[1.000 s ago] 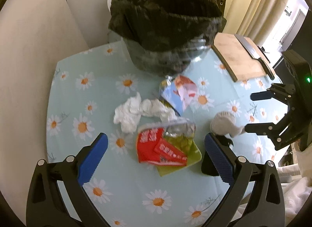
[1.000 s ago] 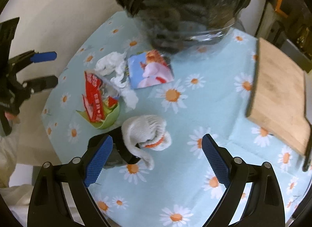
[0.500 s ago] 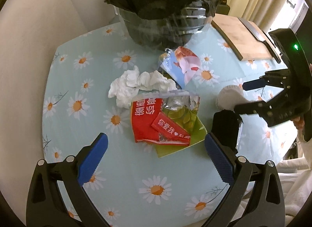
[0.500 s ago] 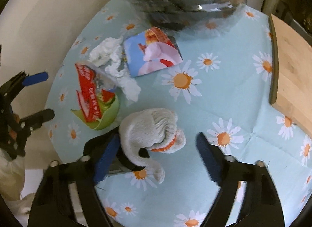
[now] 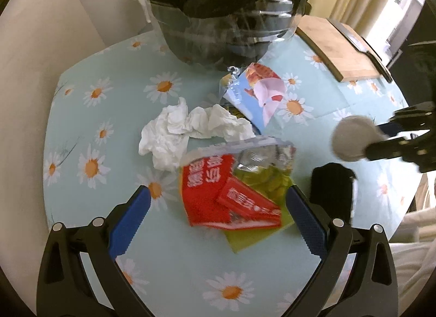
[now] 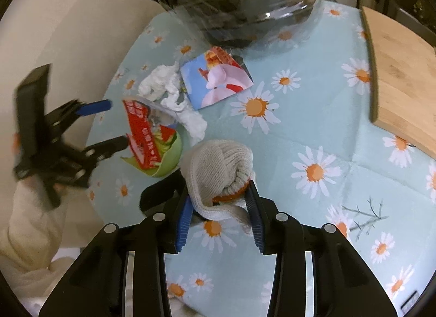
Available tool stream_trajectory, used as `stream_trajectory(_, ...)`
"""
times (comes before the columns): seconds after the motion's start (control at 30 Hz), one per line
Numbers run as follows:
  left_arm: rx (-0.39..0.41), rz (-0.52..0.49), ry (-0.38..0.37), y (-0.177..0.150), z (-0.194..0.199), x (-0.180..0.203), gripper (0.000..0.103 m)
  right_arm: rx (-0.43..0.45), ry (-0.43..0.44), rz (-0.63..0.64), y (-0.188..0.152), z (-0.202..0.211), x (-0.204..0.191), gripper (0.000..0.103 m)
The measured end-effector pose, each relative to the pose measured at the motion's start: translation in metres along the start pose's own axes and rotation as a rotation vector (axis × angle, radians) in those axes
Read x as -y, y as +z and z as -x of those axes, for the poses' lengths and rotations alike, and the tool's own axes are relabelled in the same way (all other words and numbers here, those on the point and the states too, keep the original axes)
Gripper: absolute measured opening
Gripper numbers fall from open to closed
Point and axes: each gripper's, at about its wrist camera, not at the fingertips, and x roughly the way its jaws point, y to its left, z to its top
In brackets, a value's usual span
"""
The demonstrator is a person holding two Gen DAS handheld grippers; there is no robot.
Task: Collect trash
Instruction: 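Grasp the red snack wrapper with the left tool while the right tool holds the glove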
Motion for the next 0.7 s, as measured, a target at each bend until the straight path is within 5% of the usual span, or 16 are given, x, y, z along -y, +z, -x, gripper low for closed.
stream_trajectory(0.3,-0.01,-0.032,-0.098,0.008,-0.023,-0.027,0.093,0.041,-0.03,-0.052,-0.02,0.029,0.007,0.036)
stream_trajectory(0.47,-0.017,-0.063,-0.105,0.008,-0.03,-0.033,0.059,0.034,-0.085,-0.06,-0.028,0.027,0.007,0.037)
stream_trajectory(0.53,-0.009,-0.062,-0.133,0.008,-0.03,-0.034,0.026,0.03,-0.091,-0.068,-0.031,0.028,0.01,0.037)
stream_trajectory(0.7,0.004,-0.041,-0.174,0.003,-0.022,-0.035,0.014,0.033,-0.096,-0.069,-0.037,0.031,0.013,0.038)
